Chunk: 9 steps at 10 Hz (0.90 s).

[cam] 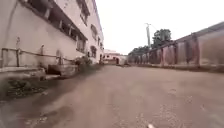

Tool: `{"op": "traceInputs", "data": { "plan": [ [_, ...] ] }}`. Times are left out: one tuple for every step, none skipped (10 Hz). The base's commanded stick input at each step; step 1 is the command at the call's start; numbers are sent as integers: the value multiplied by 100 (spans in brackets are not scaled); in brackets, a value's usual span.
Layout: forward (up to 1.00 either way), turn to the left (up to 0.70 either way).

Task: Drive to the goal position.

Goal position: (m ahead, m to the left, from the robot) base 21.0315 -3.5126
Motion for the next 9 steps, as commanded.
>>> {"op": "traceInputs", "data": {
  "plan": [
    [100,0],
    [100,0],
    [100,0],
    [100,0],
    [100,0],
    [100,0],
    [100,0],
    [100,0],
    [100,0]
  ]
}}
